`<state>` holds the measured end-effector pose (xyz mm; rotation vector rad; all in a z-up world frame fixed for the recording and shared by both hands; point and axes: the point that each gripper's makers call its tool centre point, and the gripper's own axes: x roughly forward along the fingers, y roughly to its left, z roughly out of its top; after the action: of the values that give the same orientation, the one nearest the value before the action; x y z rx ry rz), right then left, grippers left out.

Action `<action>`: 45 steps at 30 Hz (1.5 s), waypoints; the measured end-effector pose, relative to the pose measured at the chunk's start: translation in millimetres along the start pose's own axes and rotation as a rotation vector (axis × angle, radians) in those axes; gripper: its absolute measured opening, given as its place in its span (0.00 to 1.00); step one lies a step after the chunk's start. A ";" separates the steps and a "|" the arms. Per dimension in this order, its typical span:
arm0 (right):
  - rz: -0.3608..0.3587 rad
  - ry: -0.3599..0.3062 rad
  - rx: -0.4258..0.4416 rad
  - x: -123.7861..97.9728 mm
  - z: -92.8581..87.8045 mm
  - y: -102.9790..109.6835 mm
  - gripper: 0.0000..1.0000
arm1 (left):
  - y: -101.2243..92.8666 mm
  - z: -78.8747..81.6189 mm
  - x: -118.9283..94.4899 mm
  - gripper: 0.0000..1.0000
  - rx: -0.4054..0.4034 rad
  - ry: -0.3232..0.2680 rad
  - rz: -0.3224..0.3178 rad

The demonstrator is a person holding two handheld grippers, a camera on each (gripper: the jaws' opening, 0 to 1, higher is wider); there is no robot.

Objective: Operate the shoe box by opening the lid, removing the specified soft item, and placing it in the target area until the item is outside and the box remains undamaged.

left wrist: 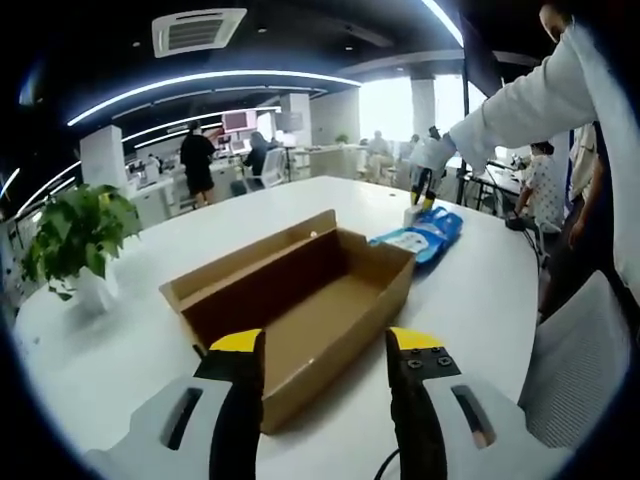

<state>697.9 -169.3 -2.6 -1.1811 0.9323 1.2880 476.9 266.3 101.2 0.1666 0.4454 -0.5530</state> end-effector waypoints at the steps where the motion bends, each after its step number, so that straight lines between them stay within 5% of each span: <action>1: -0.005 -0.004 0.009 -0.9 0.5 -2.3 0.16 | 0.1 -0.1 0.0 0.49 -0.001 0.000 0.000; 12: -0.034 0.000 0.120 1.1 -0.3 -7.6 0.17 | 1.7 -0.7 -0.9 0.49 0.002 0.005 0.006; 45: -0.062 -0.082 0.199 -22.9 3.7 -12.7 0.25 | -0.4 0.6 1.7 0.49 0.004 0.002 0.000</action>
<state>707.8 -169.2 21.9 -0.9885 0.9334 1.1570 478.1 265.0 100.9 0.1711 0.4464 -0.5534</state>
